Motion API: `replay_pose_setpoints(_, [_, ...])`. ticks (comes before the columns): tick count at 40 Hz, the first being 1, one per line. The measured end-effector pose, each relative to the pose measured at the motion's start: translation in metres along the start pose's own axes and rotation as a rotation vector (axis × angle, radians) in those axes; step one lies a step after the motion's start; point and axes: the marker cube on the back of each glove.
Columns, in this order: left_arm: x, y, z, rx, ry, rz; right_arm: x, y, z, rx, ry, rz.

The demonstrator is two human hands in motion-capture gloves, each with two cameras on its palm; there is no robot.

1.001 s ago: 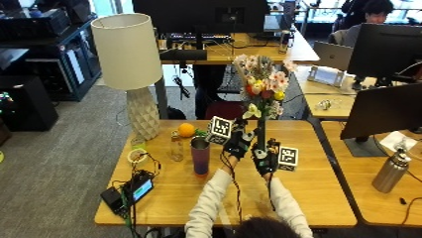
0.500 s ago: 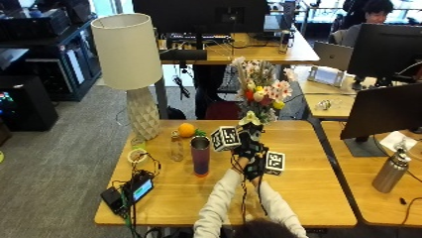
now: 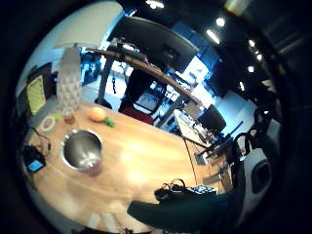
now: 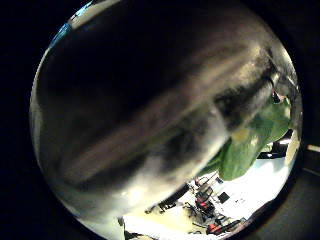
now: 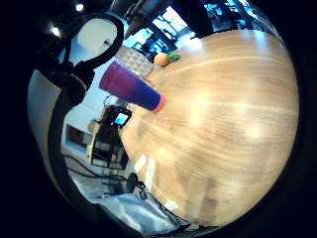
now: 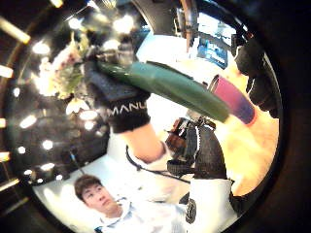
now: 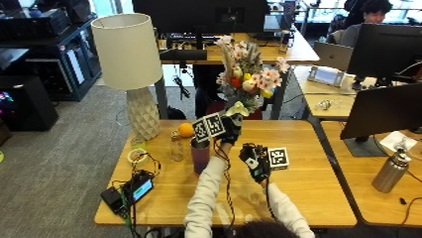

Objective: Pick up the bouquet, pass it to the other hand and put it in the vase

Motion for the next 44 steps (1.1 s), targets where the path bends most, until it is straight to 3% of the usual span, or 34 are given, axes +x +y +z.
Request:
replay_pose_setpoints(10, [-0.008, -0.080, -0.066, 0.175, -0.070, -0.034, 0.012, 0.002, -0.028, 0.036, 0.087, -0.026])
replay_pose_setpoints(16, [-0.035, -0.095, -0.079, 0.241, -0.071, -0.062, -0.008, 0.010, -0.029, 0.025, 0.143, -0.075])
replay_pose_setpoints(22, [-0.071, -0.093, -0.066, 0.259, -0.026, -0.112, -0.012, 0.013, -0.024, 0.007, 0.084, -0.068])
replay_pose_setpoints(31, [-0.127, -0.075, -0.042, 0.244, -0.010, -0.134, -0.007, 0.018, -0.026, -0.013, 0.136, -0.115])
replay_pose_setpoints(35, [-0.147, -0.063, -0.034, 0.209, -0.017, -0.152, -0.003, 0.021, -0.027, -0.012, 0.152, -0.069])
replay_pose_setpoints(38, [-0.166, -0.044, -0.031, 0.072, -0.023, -0.163, 0.000, 0.025, -0.030, -0.016, 0.171, -0.035])
replay_pose_setpoints(41, [-0.189, -0.006, -0.039, -0.158, -0.022, -0.179, 0.003, 0.028, -0.034, -0.026, 0.185, -0.073])
replay_pose_setpoints(44, [-0.210, 0.032, -0.056, -0.260, -0.042, -0.191, 0.012, 0.031, -0.042, -0.032, 0.210, -0.126])
